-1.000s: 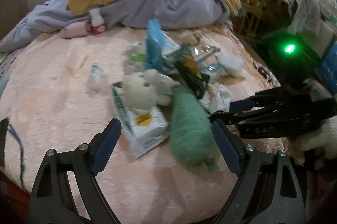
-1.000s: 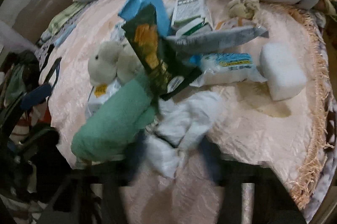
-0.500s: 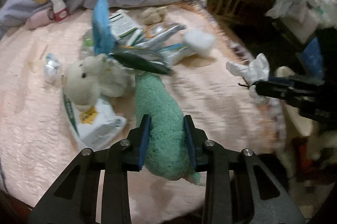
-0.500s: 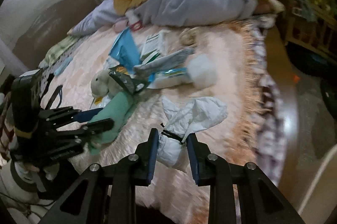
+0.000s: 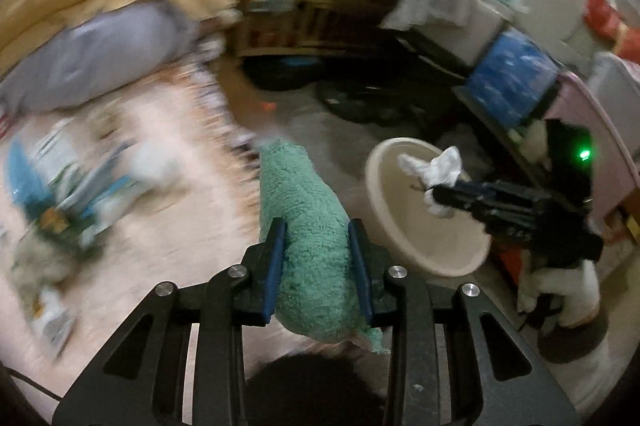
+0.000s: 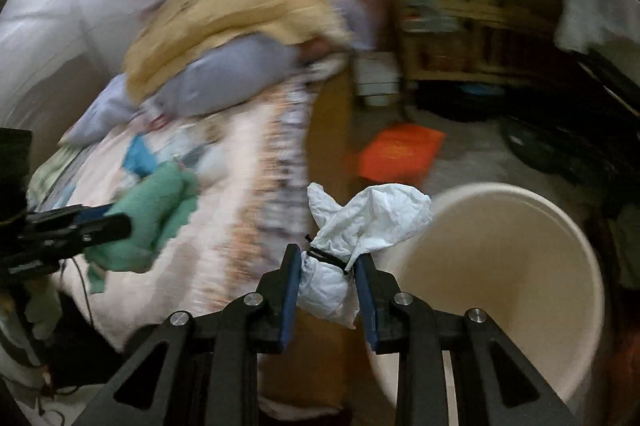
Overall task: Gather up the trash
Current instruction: 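Carry both items to the white bucket and open both tools over it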
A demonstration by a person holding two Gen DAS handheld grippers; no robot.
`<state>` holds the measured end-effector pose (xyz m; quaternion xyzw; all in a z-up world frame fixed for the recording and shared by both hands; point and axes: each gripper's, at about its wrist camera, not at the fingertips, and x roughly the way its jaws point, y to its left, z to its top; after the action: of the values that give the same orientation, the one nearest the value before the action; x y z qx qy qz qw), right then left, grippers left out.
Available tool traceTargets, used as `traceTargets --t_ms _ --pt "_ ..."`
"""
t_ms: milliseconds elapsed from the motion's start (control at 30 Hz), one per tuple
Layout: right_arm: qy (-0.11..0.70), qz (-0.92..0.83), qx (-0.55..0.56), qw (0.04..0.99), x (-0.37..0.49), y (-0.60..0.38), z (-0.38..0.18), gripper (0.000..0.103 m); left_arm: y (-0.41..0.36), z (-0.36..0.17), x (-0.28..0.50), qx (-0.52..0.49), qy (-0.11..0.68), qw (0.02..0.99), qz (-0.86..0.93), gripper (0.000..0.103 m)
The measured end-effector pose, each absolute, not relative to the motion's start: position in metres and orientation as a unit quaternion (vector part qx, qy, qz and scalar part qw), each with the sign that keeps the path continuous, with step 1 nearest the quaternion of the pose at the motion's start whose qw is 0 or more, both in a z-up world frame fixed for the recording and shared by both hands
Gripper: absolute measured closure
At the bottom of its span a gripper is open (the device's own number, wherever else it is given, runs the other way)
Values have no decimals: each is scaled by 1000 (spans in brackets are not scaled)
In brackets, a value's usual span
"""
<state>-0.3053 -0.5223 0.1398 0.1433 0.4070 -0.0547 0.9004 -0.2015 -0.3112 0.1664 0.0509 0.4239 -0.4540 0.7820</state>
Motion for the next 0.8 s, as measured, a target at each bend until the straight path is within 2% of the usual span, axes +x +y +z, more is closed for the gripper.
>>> traceTargets --t_ms 300,333,400,433,500,533,800 --pt "420 -131 195 877 -348 -585 114 77 -425 155 -221 44 452 731 -509 73" --pt "420 -136 196 875 -350 -589 112 76 -432 153 -224 41 453 732 -507 70" --pt "420 -153 199 872 -353 -596 109 64 -445 149 -225 35 452 730 -512 68" --pt "419 -163 201 870 -354 -599 107 56 -449 147 -224 32 449 730 -514 65" --pt "420 -163 210 868 -355 -603 103 54 -452 141 -221 26 452 734 -506 56" --pt "422 -161 214 866 -354 -604 101 54 -453 138 -219 21 457 733 -503 55" --pt "432 -133 219 865 -339 -591 90 53 -425 136 -210 54 456 763 -455 55"
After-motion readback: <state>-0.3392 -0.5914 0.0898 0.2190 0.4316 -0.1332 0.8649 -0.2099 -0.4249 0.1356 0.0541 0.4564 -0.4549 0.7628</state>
